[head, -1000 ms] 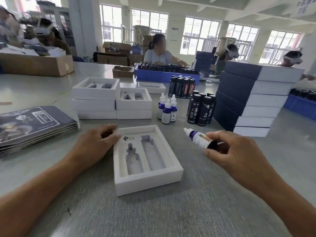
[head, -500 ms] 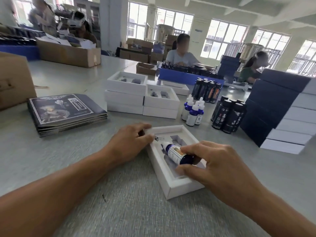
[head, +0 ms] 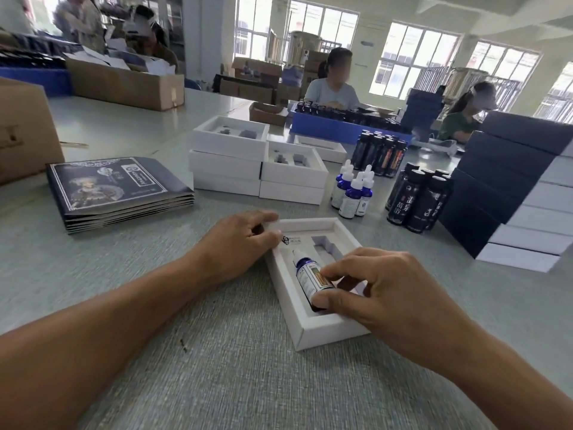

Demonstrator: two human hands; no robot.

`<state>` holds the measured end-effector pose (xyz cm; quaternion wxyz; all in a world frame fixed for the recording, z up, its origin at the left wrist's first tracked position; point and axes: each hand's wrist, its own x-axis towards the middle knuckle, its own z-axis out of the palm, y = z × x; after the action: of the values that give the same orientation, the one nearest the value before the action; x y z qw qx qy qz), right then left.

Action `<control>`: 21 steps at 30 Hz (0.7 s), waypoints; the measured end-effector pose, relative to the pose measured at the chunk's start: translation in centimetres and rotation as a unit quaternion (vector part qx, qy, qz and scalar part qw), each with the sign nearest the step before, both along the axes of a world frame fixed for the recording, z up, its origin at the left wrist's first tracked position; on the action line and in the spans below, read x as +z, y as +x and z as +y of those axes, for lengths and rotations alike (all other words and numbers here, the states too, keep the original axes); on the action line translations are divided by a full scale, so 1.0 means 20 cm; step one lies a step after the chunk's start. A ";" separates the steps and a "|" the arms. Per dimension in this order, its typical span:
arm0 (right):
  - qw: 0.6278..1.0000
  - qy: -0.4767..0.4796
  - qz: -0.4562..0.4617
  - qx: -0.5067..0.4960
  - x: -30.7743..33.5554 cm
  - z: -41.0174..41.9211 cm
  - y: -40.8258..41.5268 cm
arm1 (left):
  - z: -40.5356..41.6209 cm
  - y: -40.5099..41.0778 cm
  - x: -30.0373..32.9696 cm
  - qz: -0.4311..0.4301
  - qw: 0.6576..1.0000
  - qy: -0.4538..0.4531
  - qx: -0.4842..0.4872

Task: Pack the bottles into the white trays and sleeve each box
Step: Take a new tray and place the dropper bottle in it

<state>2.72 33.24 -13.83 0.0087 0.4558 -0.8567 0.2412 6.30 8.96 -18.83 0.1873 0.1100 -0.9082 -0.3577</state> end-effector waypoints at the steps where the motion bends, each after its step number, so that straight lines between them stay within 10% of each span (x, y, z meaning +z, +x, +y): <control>1: 1.000 0.000 0.001 0.001 0.00 0.00 0.00 | 0.00 0.00 0.00 -0.001 1.000 0.000 0.000; 21: 0.998 0.054 -0.027 -0.002 -0.01 -0.01 -0.02 | 0.01 0.01 0.01 -0.002 1.000 -0.006 0.009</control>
<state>2.39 32.98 -14.04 -0.0385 0.4471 -0.8694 0.2066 6.44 9.21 -18.61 0.1894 0.1174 -0.9098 -0.3501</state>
